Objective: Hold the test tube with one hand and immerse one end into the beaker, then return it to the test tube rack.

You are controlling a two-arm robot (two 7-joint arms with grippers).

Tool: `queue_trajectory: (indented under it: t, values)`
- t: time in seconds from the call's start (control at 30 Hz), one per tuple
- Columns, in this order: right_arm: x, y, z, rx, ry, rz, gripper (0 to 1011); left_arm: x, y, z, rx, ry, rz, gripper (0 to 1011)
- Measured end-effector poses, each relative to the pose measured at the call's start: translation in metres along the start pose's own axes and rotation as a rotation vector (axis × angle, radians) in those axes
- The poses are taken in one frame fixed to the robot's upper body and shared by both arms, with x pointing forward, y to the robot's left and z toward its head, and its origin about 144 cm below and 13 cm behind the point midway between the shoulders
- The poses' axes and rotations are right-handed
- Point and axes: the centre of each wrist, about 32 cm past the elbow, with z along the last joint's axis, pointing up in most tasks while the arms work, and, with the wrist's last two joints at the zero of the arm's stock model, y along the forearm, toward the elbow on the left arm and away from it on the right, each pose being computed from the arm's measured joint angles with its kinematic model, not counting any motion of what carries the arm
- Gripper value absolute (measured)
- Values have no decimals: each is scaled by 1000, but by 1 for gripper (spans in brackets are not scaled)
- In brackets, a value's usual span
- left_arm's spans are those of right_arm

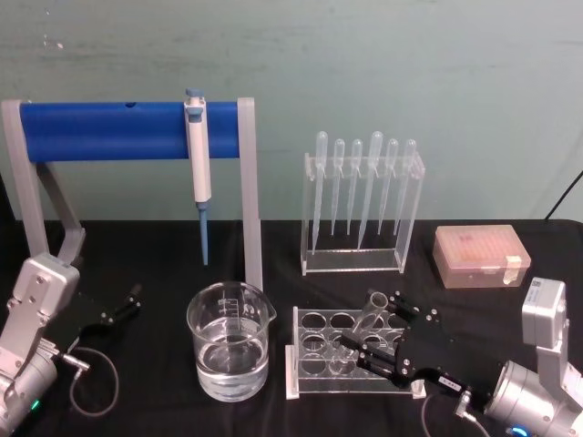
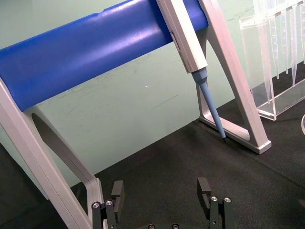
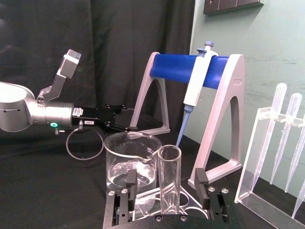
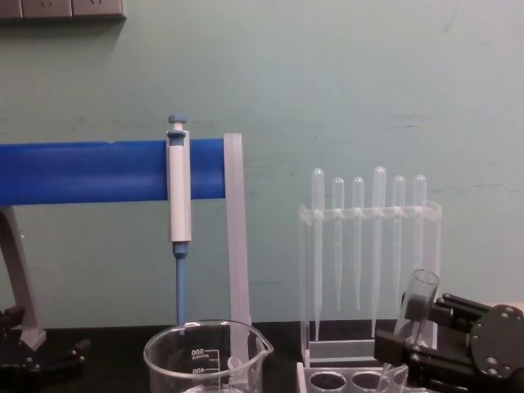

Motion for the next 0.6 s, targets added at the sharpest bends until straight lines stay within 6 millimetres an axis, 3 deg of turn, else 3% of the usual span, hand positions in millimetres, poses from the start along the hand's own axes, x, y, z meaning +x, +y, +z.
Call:
queue_trajectory:
  t: [0.2, 0.6]
  values:
    - [0, 0, 0, 0, 0, 0, 569, 0, 0, 0, 0, 0, 0, 1000]
    - [0, 0, 0, 0, -1, 0, 228, 0, 0, 0, 0, 0, 0, 1000]
